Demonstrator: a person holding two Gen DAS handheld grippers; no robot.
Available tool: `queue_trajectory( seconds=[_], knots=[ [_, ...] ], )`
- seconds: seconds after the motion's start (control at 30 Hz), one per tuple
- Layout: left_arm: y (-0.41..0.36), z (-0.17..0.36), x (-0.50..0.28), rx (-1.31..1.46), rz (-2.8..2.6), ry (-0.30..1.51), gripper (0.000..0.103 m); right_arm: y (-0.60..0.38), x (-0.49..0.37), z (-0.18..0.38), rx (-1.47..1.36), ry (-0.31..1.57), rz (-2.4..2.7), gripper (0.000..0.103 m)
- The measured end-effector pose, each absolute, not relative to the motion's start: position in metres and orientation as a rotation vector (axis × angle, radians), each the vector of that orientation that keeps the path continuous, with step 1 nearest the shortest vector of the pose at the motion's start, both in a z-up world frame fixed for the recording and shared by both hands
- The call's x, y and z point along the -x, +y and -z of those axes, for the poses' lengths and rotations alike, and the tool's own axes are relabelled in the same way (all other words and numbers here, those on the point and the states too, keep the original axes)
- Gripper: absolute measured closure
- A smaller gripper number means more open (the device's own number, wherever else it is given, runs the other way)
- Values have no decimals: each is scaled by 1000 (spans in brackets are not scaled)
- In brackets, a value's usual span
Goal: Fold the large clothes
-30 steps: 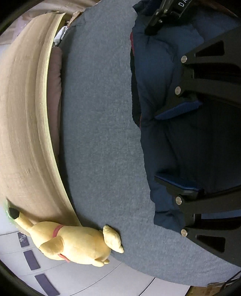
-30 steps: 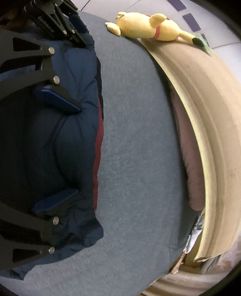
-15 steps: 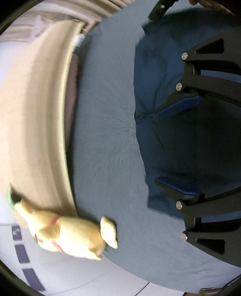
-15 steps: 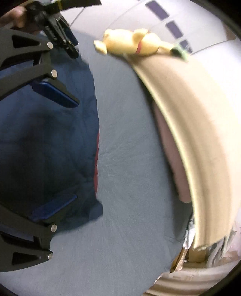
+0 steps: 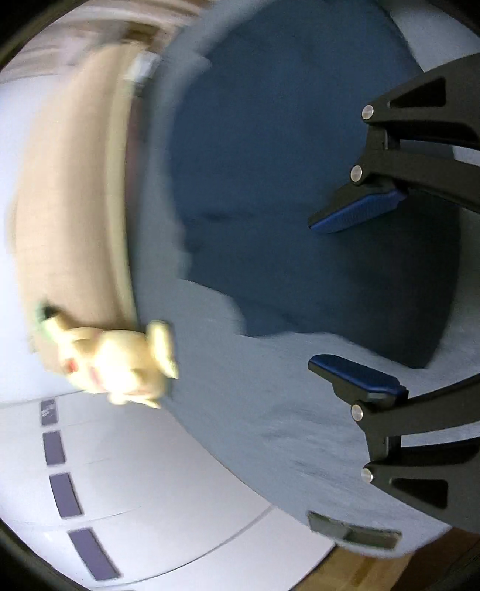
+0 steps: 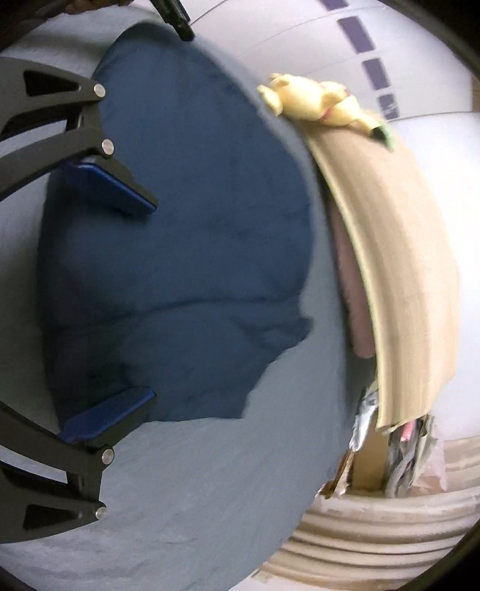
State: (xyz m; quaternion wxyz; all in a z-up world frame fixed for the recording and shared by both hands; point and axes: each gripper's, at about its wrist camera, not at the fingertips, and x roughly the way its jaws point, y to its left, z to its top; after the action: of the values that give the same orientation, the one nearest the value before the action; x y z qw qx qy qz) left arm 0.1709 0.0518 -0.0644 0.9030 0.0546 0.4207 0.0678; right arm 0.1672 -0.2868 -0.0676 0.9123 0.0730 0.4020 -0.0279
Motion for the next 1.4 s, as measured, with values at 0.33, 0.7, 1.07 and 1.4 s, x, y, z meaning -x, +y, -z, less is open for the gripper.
queue_trajectory(
  seconds=[0.33, 0.7, 1.07, 1.4],
  knots=[
    [98, 42, -166, 102, -68, 825, 31, -334, -156, 34, -346, 764, 2, 7],
    [195, 107, -228, 870, 329, 1068, 30, -451, -223, 109, -942, 962, -179, 5],
    [166, 114, -251, 700, 347, 1128, 61, -409, -257, 102, -681, 1060, -215, 66],
    [133, 100, -238, 486, 228, 1087, 80, -379, -253, 71, -428, 1053, -122, 80]
  ],
)
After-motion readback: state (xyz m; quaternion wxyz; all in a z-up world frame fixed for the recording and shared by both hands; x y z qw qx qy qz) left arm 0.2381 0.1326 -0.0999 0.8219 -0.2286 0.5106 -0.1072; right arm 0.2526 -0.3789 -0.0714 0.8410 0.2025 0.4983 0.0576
